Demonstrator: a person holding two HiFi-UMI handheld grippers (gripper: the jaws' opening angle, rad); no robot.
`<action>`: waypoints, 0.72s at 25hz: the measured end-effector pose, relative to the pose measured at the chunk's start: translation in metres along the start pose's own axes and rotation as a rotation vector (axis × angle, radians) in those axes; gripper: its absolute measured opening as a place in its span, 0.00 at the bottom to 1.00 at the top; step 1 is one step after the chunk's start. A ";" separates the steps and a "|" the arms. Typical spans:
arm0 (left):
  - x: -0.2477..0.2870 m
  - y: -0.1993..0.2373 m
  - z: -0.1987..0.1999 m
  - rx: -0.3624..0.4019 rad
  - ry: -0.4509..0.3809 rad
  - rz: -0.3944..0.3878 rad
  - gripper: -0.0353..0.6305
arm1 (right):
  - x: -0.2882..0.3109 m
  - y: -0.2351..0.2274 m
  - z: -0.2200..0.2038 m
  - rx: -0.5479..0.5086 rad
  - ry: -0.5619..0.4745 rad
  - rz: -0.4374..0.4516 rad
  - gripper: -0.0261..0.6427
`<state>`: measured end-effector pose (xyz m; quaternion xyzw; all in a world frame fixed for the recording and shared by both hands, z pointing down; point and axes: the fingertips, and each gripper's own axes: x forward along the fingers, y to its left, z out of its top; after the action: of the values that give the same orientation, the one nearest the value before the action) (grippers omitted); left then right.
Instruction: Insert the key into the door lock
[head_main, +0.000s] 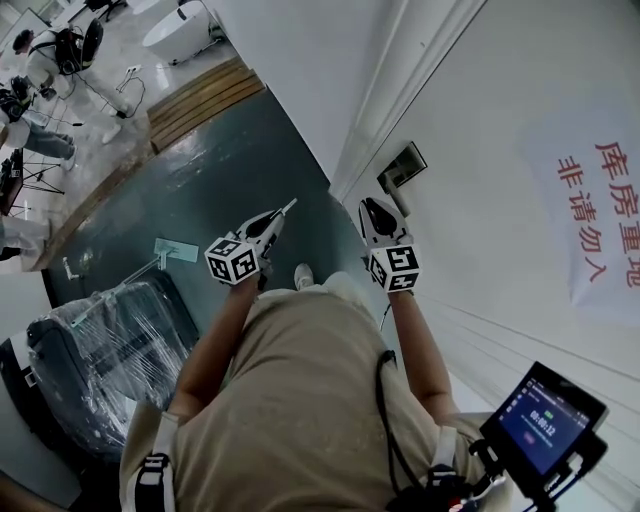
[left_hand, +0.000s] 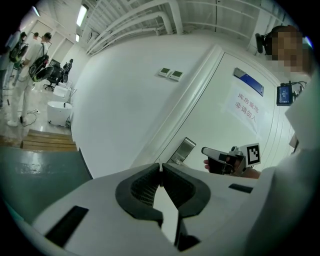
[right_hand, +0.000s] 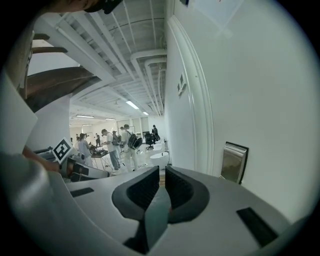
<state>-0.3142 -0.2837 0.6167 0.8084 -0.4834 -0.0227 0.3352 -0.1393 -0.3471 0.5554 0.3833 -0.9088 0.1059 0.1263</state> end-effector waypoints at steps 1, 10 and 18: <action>-0.001 0.002 0.003 0.001 0.001 -0.001 0.10 | 0.003 0.000 0.001 0.002 0.001 -0.004 0.10; 0.026 0.011 0.010 -0.037 0.020 0.009 0.10 | 0.008 -0.021 0.001 -0.033 0.020 -0.007 0.10; 0.071 -0.010 0.005 -0.092 0.078 -0.010 0.10 | -0.002 -0.049 0.001 -0.097 0.070 0.001 0.10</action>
<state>-0.2709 -0.3397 0.6278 0.7948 -0.4643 -0.0150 0.3906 -0.1030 -0.3791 0.5590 0.3724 -0.9080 0.0753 0.1765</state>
